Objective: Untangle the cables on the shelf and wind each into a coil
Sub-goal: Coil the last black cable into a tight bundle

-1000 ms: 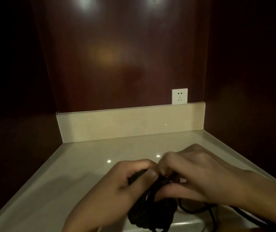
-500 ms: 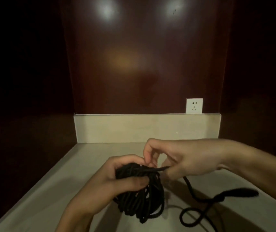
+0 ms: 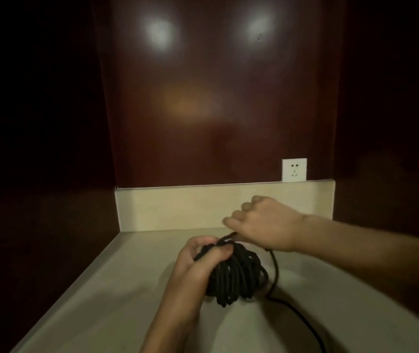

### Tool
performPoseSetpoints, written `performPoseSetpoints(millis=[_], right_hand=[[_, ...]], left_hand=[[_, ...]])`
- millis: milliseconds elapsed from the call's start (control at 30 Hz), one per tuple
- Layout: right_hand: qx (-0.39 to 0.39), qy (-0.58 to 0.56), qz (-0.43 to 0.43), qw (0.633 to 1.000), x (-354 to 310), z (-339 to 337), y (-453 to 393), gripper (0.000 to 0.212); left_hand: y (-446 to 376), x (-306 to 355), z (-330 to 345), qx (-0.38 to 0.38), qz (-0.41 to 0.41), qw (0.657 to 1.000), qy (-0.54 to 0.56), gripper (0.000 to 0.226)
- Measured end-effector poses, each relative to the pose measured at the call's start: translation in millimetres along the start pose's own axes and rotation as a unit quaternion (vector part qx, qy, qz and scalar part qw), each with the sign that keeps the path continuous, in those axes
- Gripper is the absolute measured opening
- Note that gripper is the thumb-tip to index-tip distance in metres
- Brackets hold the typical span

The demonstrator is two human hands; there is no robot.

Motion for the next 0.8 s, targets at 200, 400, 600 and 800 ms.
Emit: performPoseSetpoints(millis=[200, 400, 600, 800], right_hand=[[0.264, -0.466, 0.415, 0.736, -25, 5, 27, 0.019], [0.219, -0.696, 0.476, 0.491, -72, 12, 32, 0.013], [0.08, -0.763, 0.459, 0.448, -94, 17, 46, 0.004], [0.078, -0.693, 0.445, 0.562, -85, 12, 65, 0.031]], left_hand=[[2, 9, -5, -0.016, -0.066, 0.979, 0.192, 0.054], [11, 22, -1, -0.026, -0.071, 0.952, 0.297, 0.047], [16, 15, 11, -0.043, -0.079, 0.942, 0.325, 0.034], [15, 15, 11, -0.006, -0.02, 0.956, 0.293, 0.045]])
Point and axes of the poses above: each hand's wrist, its own y-axis away from the middle knuckle, its own z-axis out of the palm, x = y × z, the point moved 7 cm from there along -y, towards the middle knuckle, and after that the axes turned 13 degrees about x, right-handed, at the moved point
